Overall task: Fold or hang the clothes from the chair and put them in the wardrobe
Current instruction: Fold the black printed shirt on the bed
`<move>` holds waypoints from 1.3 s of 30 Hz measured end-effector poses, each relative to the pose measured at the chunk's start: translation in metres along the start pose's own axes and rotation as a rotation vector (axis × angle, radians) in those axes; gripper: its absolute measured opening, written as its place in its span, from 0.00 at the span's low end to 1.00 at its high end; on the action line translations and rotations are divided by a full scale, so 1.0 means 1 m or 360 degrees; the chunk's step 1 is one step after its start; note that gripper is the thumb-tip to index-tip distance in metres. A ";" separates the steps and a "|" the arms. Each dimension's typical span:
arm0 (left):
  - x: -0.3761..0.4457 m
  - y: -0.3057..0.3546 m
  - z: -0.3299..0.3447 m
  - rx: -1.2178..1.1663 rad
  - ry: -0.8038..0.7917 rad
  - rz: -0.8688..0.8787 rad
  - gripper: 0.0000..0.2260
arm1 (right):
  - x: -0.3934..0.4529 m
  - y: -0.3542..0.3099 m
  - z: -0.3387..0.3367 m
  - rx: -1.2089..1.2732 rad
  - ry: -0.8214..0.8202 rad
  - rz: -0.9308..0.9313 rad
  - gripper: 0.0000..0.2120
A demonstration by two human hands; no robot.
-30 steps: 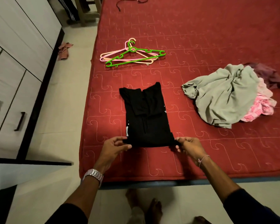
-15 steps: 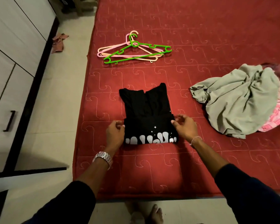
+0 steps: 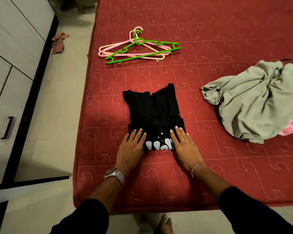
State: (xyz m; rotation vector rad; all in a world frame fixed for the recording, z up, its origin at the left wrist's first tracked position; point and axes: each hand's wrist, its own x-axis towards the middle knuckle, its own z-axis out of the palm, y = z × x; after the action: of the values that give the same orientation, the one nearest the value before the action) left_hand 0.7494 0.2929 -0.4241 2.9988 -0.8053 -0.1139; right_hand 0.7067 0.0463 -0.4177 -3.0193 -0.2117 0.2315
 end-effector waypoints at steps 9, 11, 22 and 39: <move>-0.020 0.000 -0.034 -0.0308 0.0223 0.0034 0.21 | -0.017 0.016 -0.028 0.0365 -0.0017 -0.0140 0.25; -0.035 0.000 -0.043 -0.0525 0.0230 -0.0105 0.15 | -0.031 0.017 -0.041 0.0587 -0.0041 -0.0112 0.15; -0.002 -0.008 -0.090 -0.2038 0.0438 -0.1092 0.05 | 0.008 0.019 -0.084 0.1582 0.0228 0.0504 0.12; 0.136 -0.046 -0.018 -0.0996 0.0421 -0.1507 0.24 | 0.153 0.019 -0.020 0.0683 0.0329 0.1004 0.20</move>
State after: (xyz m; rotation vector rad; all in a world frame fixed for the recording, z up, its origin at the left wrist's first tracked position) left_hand 0.8911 0.2642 -0.4172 2.4261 0.6008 0.0149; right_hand 0.8625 0.0477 -0.4226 -2.5577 0.7171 0.0035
